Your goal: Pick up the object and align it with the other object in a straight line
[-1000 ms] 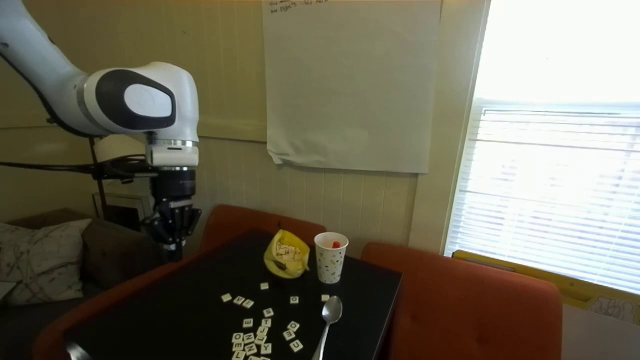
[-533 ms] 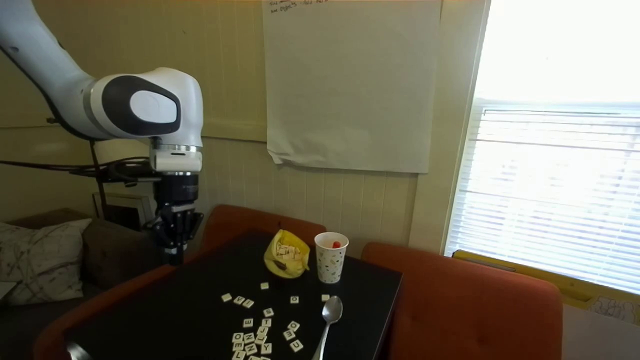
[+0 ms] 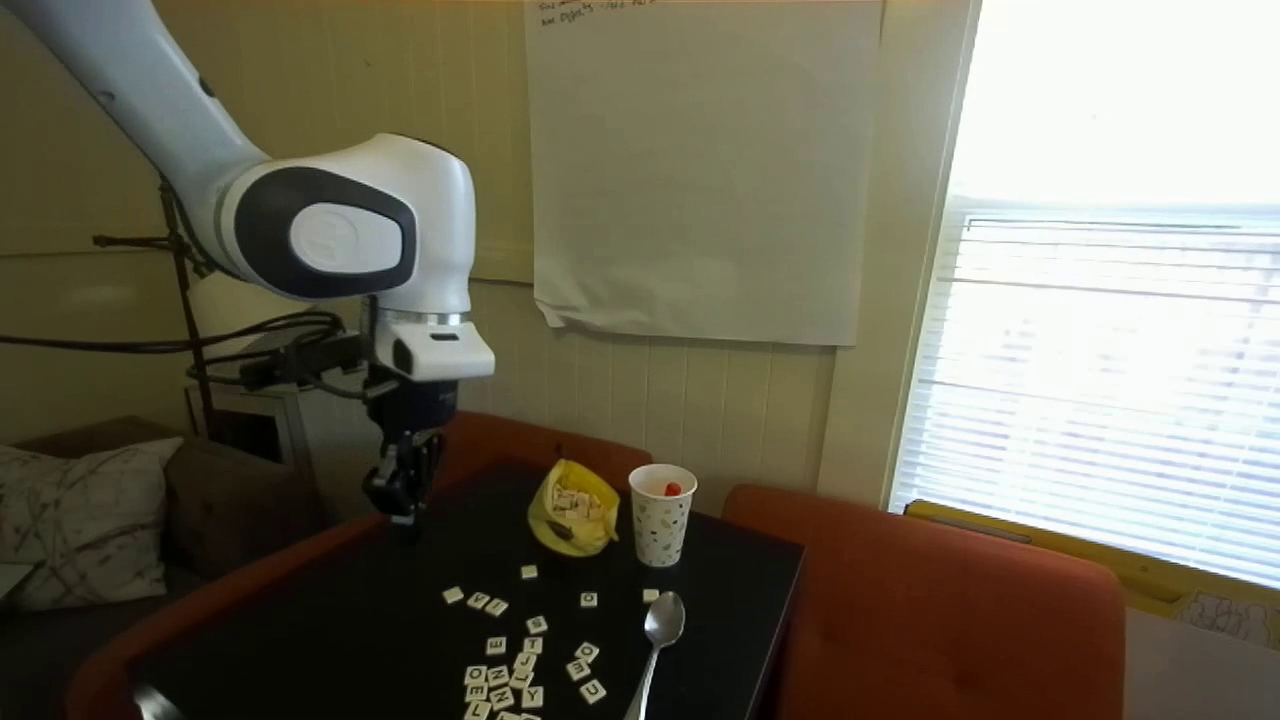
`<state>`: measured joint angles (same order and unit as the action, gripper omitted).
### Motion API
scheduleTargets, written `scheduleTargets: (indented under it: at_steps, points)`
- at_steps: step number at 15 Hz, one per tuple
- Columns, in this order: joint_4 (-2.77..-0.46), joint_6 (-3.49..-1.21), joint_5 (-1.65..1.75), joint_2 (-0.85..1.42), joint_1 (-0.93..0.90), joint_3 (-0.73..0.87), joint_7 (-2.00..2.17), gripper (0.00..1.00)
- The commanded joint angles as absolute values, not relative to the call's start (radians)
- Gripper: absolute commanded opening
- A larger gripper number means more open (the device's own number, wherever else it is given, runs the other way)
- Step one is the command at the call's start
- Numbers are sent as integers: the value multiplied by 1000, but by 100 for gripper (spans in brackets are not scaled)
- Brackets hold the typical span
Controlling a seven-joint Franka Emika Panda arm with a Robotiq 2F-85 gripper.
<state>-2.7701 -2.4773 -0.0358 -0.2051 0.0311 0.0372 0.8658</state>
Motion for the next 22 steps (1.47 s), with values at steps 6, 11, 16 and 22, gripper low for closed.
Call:
scheduleTargets:
  at_steps: [6,11,16,22]
  points:
    - [-2771,-2652,-398,41,56,118,322,3]
    - [-2767,-2635,-357,42,65,109,359,3]
    - [-2764,-2675,-402,72,77,113,349,2]
    - [-2763,-2780,-472,114,93,102,324,3]
